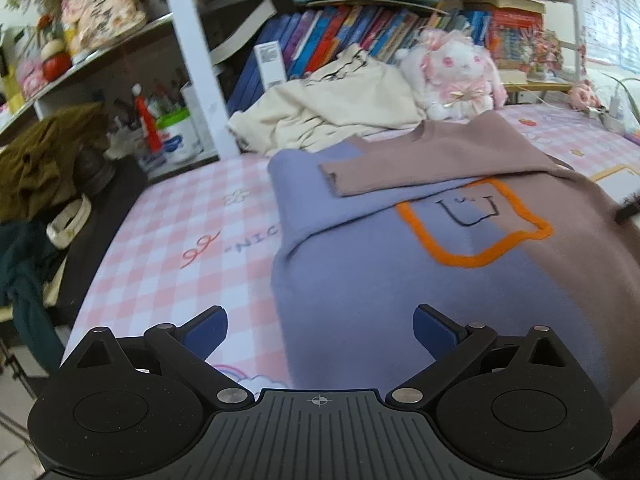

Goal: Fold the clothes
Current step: 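Open the right gripper and pull it back from the folded sleeve, then grasp the sweater hem with the right gripper while the left gripper grasps it too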

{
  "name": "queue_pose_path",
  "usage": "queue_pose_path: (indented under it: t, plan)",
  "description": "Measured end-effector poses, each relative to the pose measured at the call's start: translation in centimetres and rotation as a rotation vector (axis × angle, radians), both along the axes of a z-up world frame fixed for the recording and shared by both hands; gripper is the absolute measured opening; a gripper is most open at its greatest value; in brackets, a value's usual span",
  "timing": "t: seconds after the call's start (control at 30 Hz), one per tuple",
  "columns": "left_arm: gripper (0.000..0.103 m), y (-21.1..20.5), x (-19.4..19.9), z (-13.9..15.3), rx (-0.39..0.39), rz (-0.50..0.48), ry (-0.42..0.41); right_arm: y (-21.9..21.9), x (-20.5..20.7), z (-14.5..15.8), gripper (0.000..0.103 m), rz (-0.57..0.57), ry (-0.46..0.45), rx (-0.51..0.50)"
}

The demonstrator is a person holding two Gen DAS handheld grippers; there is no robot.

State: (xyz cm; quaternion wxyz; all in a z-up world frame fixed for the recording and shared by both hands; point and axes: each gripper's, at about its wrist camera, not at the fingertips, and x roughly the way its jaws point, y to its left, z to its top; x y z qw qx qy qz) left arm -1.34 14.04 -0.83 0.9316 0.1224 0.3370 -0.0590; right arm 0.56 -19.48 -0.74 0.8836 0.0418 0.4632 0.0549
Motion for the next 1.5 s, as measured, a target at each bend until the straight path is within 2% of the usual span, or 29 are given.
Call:
queue_pose_path:
  t: [0.13,0.3,0.4,0.57,0.63,0.7,0.73,0.77,0.87,1.0,1.23,1.37,1.43,1.5]
  plan:
    - [0.101,0.8,0.0,-0.2,-0.014,0.022,0.042,0.0,-1.9,-0.7,0.052,-0.040,0.019,0.025]
    - [0.100,1.9,-0.2,-0.5,-0.085,0.055,0.111,0.6,-2.3,-0.7,0.050,-0.035,0.012,0.002]
    - [0.100,2.2,-0.4,-0.6,-0.099,0.064,0.126,0.4,-2.6,-0.9,0.045,-0.047,0.018,-0.002]
    - [0.094,2.9,-0.6,-1.0,-0.179,0.060,0.190,-0.4,-3.2,-0.9,0.042,-0.077,0.040,-0.003]
    - [0.093,3.4,-0.7,-1.0,-0.204,0.071,0.211,-0.7,-3.4,-1.0,0.037,-0.081,0.058,0.009]
    - [0.087,3.8,-0.8,-1.1,-0.233,0.081,0.234,-1.2,-3.7,-1.1,0.034,-0.090,0.077,0.046]
    - [0.078,4.1,-0.9,-1.3,-0.256,0.085,0.252,-1.5,-3.8,-1.2,0.032,-0.099,0.078,0.062]
    - [0.064,4.4,-0.8,-1.5,-0.282,0.088,0.276,-1.7,-3.9,-1.3,0.031,-0.108,0.079,0.078]
    - [0.040,5.1,-0.8,-1.9,-0.332,0.099,0.309,-2.2,-4.1,-1.2,0.028,-0.132,0.078,0.103]
    - [0.038,5.7,-0.7,-2.0,-0.368,0.107,0.324,-2.0,-4.0,-1.0,0.028,-0.143,0.076,0.089]
    - [0.039,5.1,-0.3,-1.9,-0.317,0.088,0.342,-2.2,-4.0,-0.9,0.031,-0.159,0.071,0.063]
    - [0.039,5.1,-0.3,-1.8,-0.315,0.084,0.343,-2.3,-4.0,-1.2,0.032,-0.163,0.084,0.068]
    - [0.038,5.2,-0.3,-1.8,-0.323,0.081,0.345,-2.3,-4.0,-1.2,0.027,-0.157,0.088,0.068]
    - [0.022,5.4,-0.2,-1.9,-0.339,0.077,0.347,-2.2,-3.9,-1.2,0.020,-0.136,0.090,0.076]
